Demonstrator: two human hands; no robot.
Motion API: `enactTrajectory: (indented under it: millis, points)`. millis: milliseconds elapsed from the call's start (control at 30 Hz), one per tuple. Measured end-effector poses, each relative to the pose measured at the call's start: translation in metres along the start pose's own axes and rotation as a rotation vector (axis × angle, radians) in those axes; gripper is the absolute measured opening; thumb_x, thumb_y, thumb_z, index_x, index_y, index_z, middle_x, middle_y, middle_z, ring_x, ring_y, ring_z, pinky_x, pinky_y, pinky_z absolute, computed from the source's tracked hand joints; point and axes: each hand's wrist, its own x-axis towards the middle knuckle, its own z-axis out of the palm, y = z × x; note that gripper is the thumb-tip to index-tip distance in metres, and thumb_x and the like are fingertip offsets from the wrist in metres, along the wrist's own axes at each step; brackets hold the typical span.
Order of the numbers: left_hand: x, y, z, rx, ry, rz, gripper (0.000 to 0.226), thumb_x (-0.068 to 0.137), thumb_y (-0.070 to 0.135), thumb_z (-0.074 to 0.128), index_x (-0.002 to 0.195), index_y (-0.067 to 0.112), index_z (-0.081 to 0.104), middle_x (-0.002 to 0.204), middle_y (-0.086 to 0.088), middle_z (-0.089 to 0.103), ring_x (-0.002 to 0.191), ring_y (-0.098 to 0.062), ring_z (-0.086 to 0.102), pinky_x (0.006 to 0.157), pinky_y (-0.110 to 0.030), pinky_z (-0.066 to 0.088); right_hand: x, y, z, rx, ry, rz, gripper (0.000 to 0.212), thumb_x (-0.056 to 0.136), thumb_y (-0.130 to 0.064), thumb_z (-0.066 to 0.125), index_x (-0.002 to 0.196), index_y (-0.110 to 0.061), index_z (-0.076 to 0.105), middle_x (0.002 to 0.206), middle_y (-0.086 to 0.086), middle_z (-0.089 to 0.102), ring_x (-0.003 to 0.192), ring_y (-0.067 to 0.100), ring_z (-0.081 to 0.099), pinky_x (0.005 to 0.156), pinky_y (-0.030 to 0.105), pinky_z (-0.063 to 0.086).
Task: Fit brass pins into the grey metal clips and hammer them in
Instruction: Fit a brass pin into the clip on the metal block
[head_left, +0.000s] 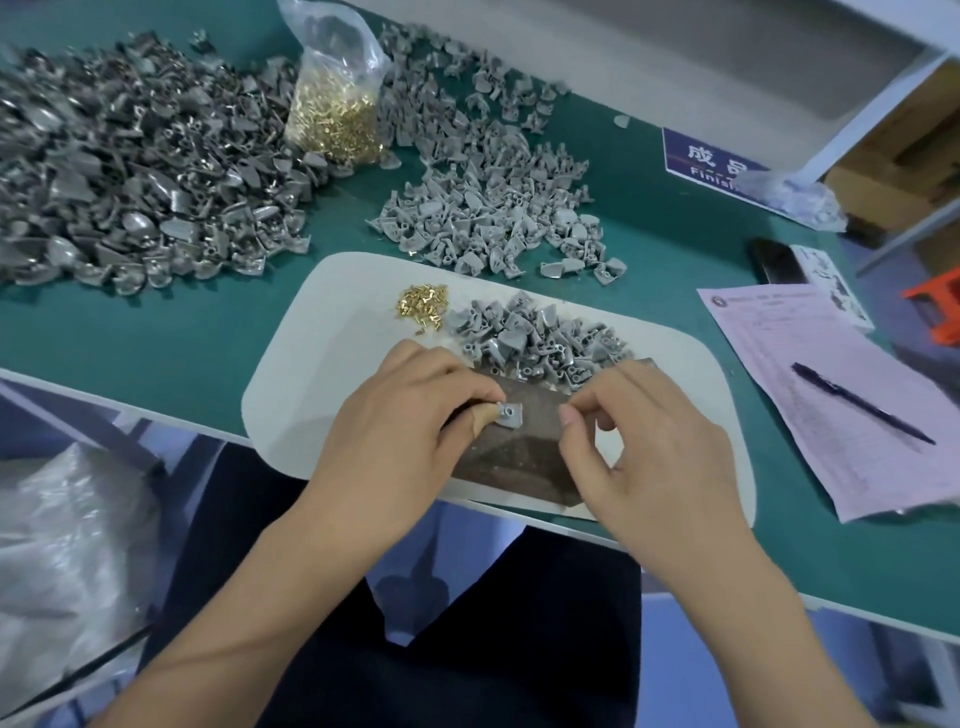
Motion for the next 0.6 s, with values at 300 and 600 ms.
enactTrajectory:
  millis: [300,600]
  points:
    - [0.007,0.001,-0.005,0.050,-0.009,0.051,0.018,0.089,0.041,0.062,0.096,0.035,0.077,0.088,0.017,0.060,0.093,-0.013,0.050,0.066,-0.029,0.046,0.030,-0.004,-0.008,-0.157,-0.259,-0.183,0.012,0.095,-0.039,0.063,0.089,-0.031,0.069,0.085,-0.012,0.065,0.085,0.016,0.064,0.060,0.026,0.037]
    - [0.005,0.000,-0.002,0.005,0.025,0.056,0.009,0.089,0.030,0.070,0.091,0.026,0.078,0.087,0.012,0.061,0.088,-0.017,0.052,0.062,-0.035,0.047,0.058,-0.034,-0.018,-0.483,-0.468,-0.363,0.005,0.089,-0.033,0.072,0.086,-0.031,0.068,0.081,-0.011,0.064,0.086,0.017,0.063,0.053,0.027,0.030]
